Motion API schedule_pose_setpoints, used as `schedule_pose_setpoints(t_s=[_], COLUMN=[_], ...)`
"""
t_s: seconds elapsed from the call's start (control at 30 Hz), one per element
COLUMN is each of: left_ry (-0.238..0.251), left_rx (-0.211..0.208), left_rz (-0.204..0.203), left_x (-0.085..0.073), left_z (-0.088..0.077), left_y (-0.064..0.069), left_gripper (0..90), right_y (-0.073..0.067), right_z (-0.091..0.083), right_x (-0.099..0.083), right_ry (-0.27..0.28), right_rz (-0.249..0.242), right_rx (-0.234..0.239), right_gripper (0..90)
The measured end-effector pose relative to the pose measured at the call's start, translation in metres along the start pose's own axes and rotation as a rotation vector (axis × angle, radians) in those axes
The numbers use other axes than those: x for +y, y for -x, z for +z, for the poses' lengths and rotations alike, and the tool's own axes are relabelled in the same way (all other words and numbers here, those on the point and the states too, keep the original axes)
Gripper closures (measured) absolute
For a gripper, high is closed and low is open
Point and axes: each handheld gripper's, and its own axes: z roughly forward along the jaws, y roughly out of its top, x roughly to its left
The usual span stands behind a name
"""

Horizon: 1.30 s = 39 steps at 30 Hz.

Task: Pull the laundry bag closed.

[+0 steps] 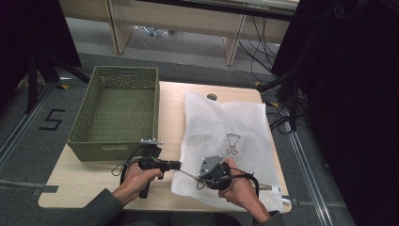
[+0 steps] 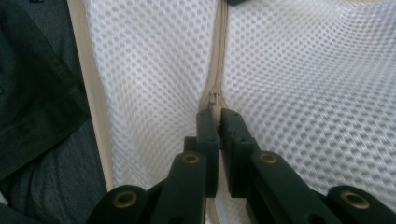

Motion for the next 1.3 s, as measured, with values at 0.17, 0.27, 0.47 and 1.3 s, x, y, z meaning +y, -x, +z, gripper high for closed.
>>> schedule_pose_setpoints(t_s=[0.17,0.27,0.47,1.3], left_ry=[-0.001,0.005,0.026,-0.008], left_rx=[0.004,0.016,0.031,-0.013], left_rz=[0.004,0.017,-0.005,-0.006], left_x=[0.0,0.001,0.002,-0.001], left_z=[0.0,-0.003,-0.015,-0.007], left_y=[-0.001,-0.002,-0.01,-0.005], left_gripper=[87.1,87.0,86.9,86.2], right_y=[0.004,0.007,0.011,0.001], right_z=[-0.004,-0.007,-0.016,0.005], right_x=[-0.013,-0.02,-0.043,-0.017], right_ry=[-0.003,-0.01,0.004,0.053], right_rz=[0.022,0.038,0.099,0.087], right_rx=[0.002,0.002,0.009,0.022], right_gripper=[87.7,87.8,90.0,76.4])
